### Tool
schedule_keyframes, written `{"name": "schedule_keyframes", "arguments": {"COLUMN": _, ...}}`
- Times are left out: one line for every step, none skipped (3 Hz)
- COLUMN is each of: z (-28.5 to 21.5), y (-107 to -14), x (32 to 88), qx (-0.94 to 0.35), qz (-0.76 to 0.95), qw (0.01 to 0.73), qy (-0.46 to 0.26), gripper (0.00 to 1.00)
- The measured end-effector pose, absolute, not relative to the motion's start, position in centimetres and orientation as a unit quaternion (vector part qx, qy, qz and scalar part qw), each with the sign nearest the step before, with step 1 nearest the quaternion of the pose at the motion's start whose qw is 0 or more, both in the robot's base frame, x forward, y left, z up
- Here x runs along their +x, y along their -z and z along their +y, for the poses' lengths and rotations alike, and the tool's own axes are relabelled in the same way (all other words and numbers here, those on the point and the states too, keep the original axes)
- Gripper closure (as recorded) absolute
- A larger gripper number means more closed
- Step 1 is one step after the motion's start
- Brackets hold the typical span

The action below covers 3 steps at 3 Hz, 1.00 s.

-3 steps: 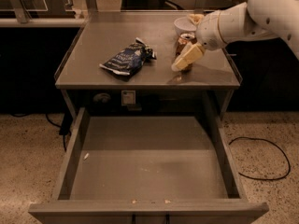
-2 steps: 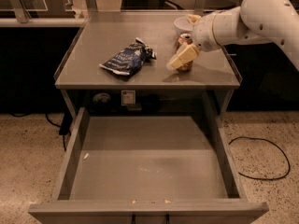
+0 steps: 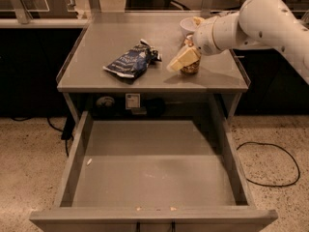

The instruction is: Place orange can into top drawer

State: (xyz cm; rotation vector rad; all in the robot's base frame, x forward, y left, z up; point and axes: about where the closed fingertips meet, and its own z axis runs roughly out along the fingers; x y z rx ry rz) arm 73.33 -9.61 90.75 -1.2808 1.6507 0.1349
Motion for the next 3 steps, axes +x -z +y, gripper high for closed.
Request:
{"name": "schedule_keyframes", "arguments": {"z": -11.6, "y": -88.7, "x": 74.6, "qx": -0.533, "qz": 0.694, "qw": 0.484, "qy": -0.03, "gripper": 0.0}}
{"name": "schedule_keyframes", "arguments": {"z": -11.6, "y": -89.0, "x": 74.6, "qx": -0.533, "qz": 0.694, "qw": 0.484, "qy": -0.03, "gripper": 0.0}}
{"name": "schedule_keyframes", "arguments": {"z": -13.2, "y": -88.5, "x": 76.3, "qx": -0.537, "qz": 0.695, "qw": 0.478, "qy": -0.01, "gripper": 0.0}}
